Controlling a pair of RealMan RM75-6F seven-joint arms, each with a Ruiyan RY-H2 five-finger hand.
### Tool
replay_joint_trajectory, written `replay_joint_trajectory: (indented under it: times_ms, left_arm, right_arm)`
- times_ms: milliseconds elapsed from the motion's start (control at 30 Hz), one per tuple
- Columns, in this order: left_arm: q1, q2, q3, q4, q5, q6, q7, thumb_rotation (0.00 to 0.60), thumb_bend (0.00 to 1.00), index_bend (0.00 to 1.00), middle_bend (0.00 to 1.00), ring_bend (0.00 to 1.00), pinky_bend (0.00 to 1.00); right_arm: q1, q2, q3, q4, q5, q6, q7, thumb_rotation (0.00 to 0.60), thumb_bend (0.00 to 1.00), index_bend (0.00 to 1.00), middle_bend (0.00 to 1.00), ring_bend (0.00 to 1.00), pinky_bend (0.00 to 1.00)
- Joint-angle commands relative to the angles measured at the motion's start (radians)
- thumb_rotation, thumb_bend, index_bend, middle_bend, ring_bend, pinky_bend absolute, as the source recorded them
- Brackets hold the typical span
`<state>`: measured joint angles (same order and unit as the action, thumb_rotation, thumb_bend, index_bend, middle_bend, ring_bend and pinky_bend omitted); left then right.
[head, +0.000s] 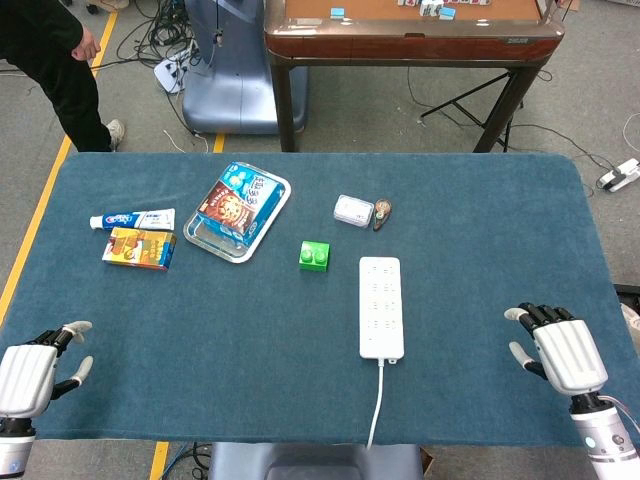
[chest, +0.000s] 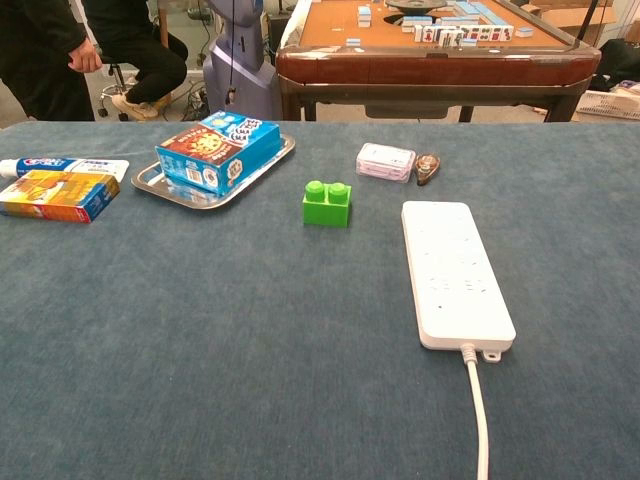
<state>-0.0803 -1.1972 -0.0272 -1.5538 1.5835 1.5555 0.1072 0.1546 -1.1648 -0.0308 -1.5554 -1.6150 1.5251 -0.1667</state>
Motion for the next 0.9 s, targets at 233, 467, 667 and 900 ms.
replay_joint_trajectory:
  times_ms: [233, 467, 667, 900]
  left_arm:
    - [0.007, 0.0, 0.003, 0.005, -0.009, 0.0, -0.004, 0.6, 0.33, 0.4, 0.47, 0.5, 0.71]
    - [0.012, 0.005, -0.003, 0.009, -0.02, 0.008, -0.02, 0.6, 0.33, 0.4, 0.47, 0.5, 0.71]
    - [0.017, 0.009, -0.006, 0.009, -0.024, 0.015, -0.03, 0.6, 0.33, 0.4, 0.47, 0.5, 0.71]
    - [0.016, 0.01, -0.009, 0.011, -0.031, 0.011, -0.035, 0.6, 0.33, 0.4, 0.47, 0.5, 0.71]
  right_arm:
    - [0.036, -0.028, 0.01, 0.02, -0.047, -0.048, -0.066, 0.6, 0.29, 0.36, 0.4, 0.4, 0.57]
    - [0.126, 0.002, 0.024, -0.029, -0.112, -0.156, -0.165, 0.6, 0.48, 0.36, 0.54, 0.66, 0.8]
    - [0.197, 0.03, 0.04, -0.108, -0.141, -0.252, -0.251, 0.6, 0.75, 0.36, 0.83, 0.95, 1.0]
    - [0.265, 0.063, 0.047, -0.245, -0.089, -0.419, -0.403, 0.6, 1.0, 0.36, 0.99, 1.0, 1.0]
